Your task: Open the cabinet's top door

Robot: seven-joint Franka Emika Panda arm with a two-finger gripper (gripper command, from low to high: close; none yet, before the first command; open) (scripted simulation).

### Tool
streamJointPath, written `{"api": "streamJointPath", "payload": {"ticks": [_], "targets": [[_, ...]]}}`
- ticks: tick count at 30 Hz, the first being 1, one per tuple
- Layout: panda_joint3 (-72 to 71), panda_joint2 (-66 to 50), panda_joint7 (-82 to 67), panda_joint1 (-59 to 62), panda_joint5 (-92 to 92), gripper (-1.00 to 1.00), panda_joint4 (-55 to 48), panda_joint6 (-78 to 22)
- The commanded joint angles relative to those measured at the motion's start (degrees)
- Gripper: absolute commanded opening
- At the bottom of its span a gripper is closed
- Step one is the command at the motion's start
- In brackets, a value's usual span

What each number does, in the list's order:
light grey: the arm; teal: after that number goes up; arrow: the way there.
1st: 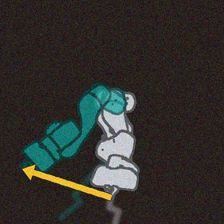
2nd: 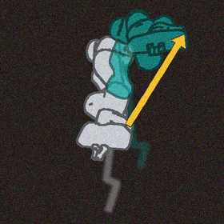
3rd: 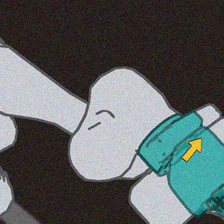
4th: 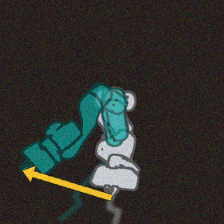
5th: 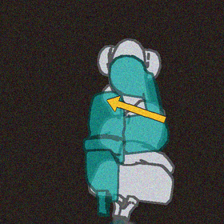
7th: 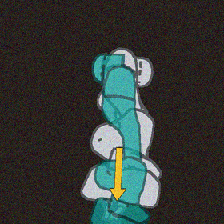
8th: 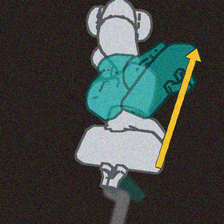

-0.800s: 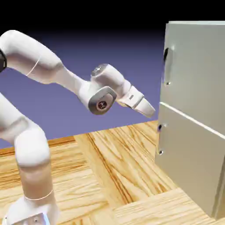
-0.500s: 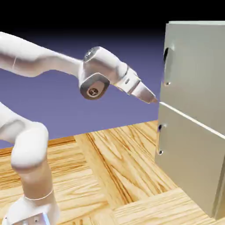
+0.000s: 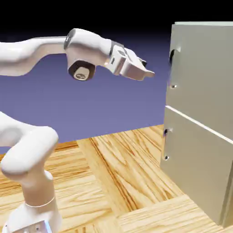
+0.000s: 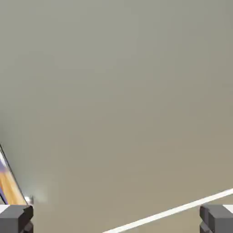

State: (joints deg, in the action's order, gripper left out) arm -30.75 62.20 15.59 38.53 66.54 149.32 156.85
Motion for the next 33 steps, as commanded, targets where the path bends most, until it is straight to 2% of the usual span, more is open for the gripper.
{"api": "streamJointPath", "payload": {"ticks": [1,28,30,33], "targets": [[-1.2,1.1,-1.0,1.5,2.5,0.00,-0.4,-0.6],[-32.2,31.0,-28.2,41.1,69.8,0.00,-12.3,-18.0],[-32.7,31.4,-28.5,41.7,70.7,0.00,-12.4,-18.2],[-34.2,30.3,-28.4,47.5,72.9,0.00,-18.6,-17.7]]}}
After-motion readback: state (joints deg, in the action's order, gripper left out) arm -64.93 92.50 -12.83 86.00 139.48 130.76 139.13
